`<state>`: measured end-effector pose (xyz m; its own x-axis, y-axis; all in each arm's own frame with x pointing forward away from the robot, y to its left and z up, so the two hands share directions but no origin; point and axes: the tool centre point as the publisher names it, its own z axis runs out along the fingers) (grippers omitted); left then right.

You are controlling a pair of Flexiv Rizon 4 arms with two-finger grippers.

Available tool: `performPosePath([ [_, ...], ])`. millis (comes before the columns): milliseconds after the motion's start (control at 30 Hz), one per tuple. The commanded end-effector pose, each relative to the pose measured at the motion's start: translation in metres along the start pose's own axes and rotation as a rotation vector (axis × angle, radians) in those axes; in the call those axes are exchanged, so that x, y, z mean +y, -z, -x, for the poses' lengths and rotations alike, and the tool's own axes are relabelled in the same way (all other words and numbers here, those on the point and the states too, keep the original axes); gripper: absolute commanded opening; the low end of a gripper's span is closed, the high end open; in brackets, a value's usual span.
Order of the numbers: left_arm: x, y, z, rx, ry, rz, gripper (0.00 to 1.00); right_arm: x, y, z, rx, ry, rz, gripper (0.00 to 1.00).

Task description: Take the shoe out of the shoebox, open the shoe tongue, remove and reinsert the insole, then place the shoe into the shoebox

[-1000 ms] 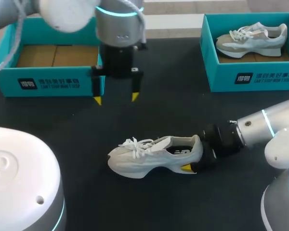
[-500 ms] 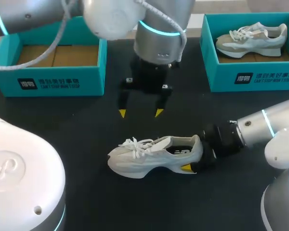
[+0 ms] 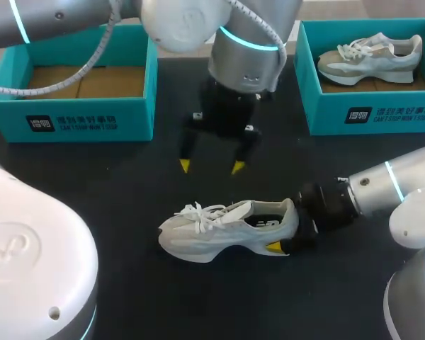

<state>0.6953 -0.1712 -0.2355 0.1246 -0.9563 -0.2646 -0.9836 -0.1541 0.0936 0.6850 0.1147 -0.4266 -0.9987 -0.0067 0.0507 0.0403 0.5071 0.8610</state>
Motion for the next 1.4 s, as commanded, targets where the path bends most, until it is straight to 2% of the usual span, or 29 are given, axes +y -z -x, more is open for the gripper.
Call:
performPosePath([
  [33, 0.014, -0.022, -0.03, -0.035, -0.028, -0.003, 1.0, -0.009, -0.004, -0.002, 0.002, -0.001, -0.004, 0.0],
  [167, 0.024, -0.036, -0.051, -0.073, -0.056, -0.028, 1.0, -0.009, -0.004, -0.002, 0.002, -0.001, -0.004, 0.0],
  [567, 0.03, -0.056, -0.08, -0.044, -0.128, -0.05, 1.0, -0.009, -0.004, -0.002, 0.002, -0.001, -0.004, 0.0],
  [733, 0.032, -0.067, -0.084, -0.06, -0.142, -0.056, 1.0, -0.009, -0.004, -0.002, 0.002, -0.001, -0.004, 0.0],
  [1233, 0.021, -0.09, -0.081, -0.112, -0.101, -0.065, 1.0, -0.009, -0.004, -0.002, 0.002, -0.001, -0.004, 0.0],
  [1267, 0.022, -0.09, -0.081, -0.112, -0.102, -0.064, 0.95, -0.009, -0.004, -0.002, 0.002, -0.001, -0.004, 0.0],
  [1300, 0.023, -0.09, -0.081, -0.112, -0.104, -0.065, 0.86, -0.009, -0.004, -0.002, 0.002, -0.001, -0.004, 0.0],
  [1333, 0.024, -0.09, -0.081, -0.109, -0.108, -0.066, 0.74, -0.009, -0.004, -0.002, 0.002, -0.001, -0.004, 0.0],
  [1367, 0.024, -0.09, -0.08, -0.107, -0.11, -0.066, 0.53, -0.009, -0.004, -0.002, 0.002, -0.001, -0.004, 0.0],
  [1400, 0.024, -0.09, -0.08, -0.107, -0.111, -0.067, 0.48, -0.009, -0.004, -0.002, 0.002, -0.001, -0.004, 0.0],
])
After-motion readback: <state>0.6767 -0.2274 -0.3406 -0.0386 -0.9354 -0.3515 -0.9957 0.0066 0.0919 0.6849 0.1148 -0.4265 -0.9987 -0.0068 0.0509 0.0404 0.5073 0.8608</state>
